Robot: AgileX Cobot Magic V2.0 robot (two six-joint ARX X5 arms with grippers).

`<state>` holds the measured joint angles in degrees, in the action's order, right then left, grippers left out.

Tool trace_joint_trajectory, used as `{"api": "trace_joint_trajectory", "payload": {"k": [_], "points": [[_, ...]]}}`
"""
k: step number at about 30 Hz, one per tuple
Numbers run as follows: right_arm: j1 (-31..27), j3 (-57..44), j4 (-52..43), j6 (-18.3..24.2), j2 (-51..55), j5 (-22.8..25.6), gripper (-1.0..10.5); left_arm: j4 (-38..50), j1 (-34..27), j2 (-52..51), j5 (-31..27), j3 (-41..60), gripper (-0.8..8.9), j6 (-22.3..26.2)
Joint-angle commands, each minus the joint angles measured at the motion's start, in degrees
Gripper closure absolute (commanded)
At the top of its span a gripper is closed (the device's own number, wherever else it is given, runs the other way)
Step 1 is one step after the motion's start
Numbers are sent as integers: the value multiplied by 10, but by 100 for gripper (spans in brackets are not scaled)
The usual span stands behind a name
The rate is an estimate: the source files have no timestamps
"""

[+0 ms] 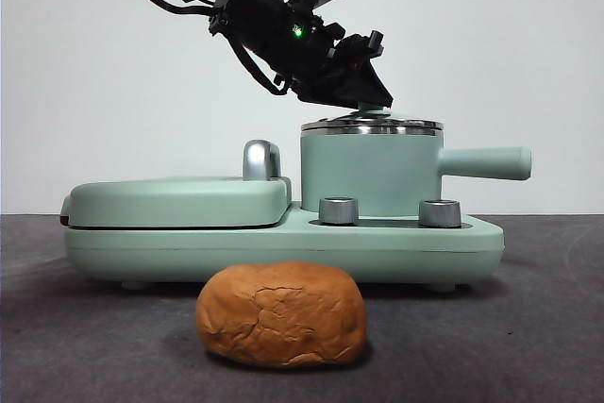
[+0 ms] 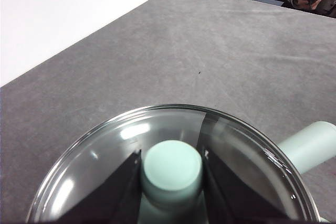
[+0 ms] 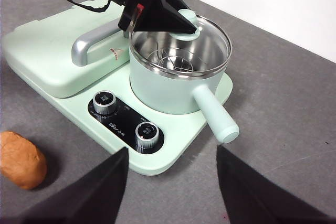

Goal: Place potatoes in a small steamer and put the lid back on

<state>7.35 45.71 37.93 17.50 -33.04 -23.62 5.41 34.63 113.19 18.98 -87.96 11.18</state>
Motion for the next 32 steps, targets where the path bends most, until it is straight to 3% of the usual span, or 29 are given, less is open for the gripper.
{"api": "trace_joint_trajectory", "payload": {"k": [1, 18, 32], "points": [[1, 10, -5, -10, -2, 1, 682, 2, 7, 15, 2, -16, 808, -3], [1, 10, -6, -10, -2, 1, 682, -14, 6, -71, 1, -16, 808, -3], [21, 10, -2, -10, -2, 1, 682, -237, -26, -179, 1, -12, 803, -12]]}}
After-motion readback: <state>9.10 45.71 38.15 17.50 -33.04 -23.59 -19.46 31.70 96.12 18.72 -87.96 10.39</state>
